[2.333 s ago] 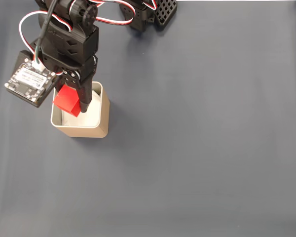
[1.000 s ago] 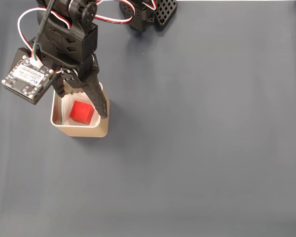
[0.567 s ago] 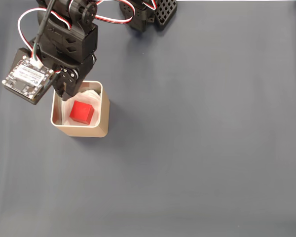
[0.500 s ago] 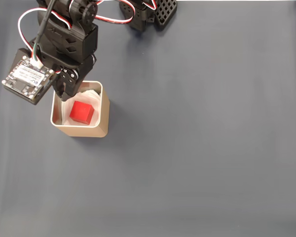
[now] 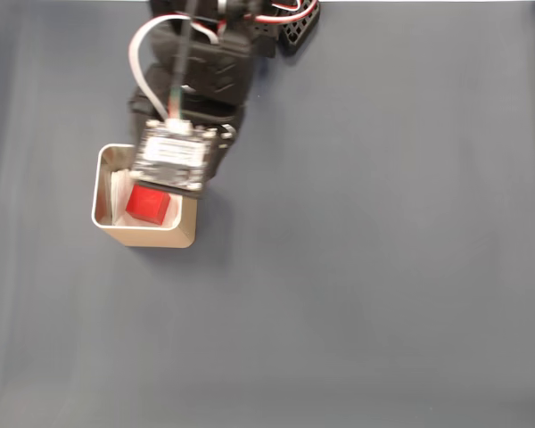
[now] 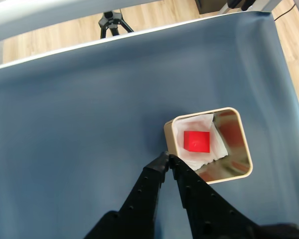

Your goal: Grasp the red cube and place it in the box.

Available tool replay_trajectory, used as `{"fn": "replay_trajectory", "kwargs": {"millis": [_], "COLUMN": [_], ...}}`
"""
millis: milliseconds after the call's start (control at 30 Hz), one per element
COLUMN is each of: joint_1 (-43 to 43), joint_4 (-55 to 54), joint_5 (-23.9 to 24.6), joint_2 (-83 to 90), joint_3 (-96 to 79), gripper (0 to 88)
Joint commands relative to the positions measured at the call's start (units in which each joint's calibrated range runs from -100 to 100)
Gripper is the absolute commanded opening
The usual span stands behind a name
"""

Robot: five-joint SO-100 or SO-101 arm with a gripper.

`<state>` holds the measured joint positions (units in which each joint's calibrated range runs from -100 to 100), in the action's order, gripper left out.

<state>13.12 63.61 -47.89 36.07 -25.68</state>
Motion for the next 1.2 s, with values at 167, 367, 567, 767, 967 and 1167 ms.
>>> {"fn": "replay_trajectory", "kwargs": {"millis": [167, 367, 567, 767, 967, 1167], "joint_1": [-7.90, -11.45, -14.50, -15.42, -15.78, -16.42], "joint_4": [-5.71, -8.58, -8.91, -9.32, -9.89, -11.29], "joint_5": [-0.78, -1.37, -1.42, -1.76, -1.81, -1.42], "joint_2": [16.33, 27.24, 37.10, 46.45, 53.98, 59.86], "joint_3": [-17.89, -31.56, -41.68, -51.35, -60.64, -69.12], "gripper": [0.2, 0.2, 0.2, 0.2, 0.2, 0.2]}}
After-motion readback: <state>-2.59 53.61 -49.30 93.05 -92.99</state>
